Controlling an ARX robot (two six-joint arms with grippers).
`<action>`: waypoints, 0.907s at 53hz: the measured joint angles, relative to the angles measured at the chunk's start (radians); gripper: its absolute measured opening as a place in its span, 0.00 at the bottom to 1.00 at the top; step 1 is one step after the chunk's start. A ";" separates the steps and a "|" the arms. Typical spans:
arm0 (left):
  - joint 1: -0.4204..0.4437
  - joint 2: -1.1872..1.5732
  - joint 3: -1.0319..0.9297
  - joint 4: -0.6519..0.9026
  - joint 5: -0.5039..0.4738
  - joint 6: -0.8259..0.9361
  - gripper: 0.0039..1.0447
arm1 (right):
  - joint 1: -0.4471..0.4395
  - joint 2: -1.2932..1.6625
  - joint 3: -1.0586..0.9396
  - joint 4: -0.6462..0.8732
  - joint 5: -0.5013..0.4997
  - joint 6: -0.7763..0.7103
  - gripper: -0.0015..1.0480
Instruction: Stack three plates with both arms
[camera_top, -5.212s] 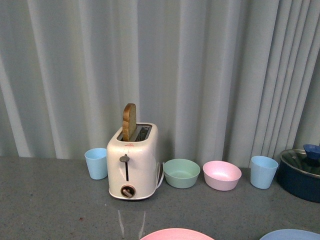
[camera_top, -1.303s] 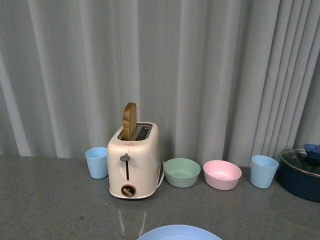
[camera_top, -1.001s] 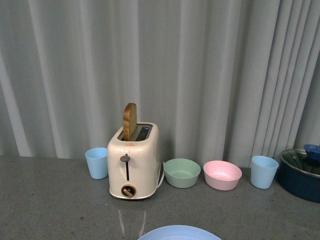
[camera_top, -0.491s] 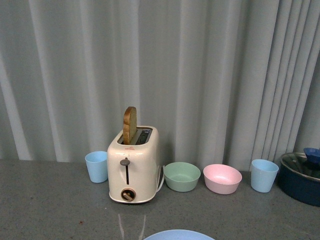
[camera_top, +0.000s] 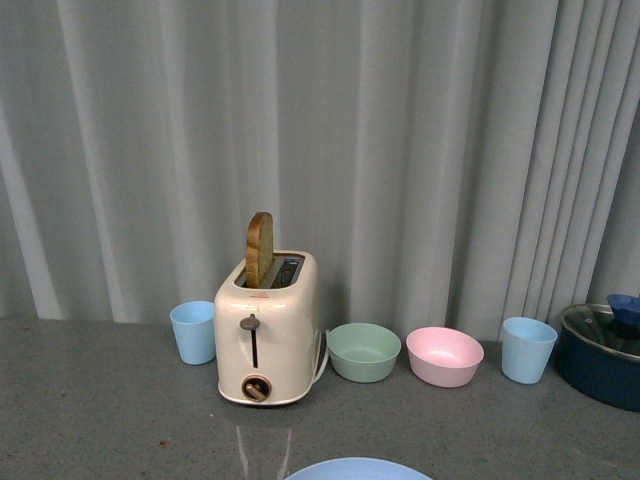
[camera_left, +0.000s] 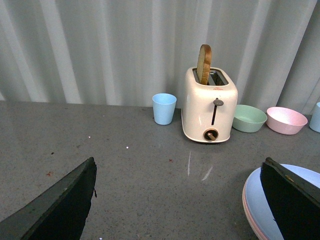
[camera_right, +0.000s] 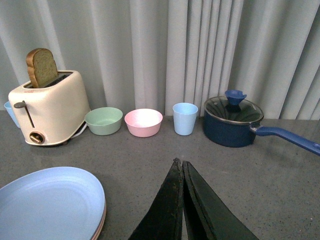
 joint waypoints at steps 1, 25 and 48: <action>0.000 0.000 0.000 0.000 0.000 0.000 0.94 | 0.000 0.000 0.000 0.000 0.000 0.000 0.03; 0.000 0.000 0.000 0.000 0.000 0.000 0.94 | 0.000 0.000 0.000 0.000 0.000 -0.002 0.70; 0.000 0.000 0.000 0.000 0.000 0.000 0.94 | 0.000 0.000 0.000 0.000 0.000 -0.001 0.93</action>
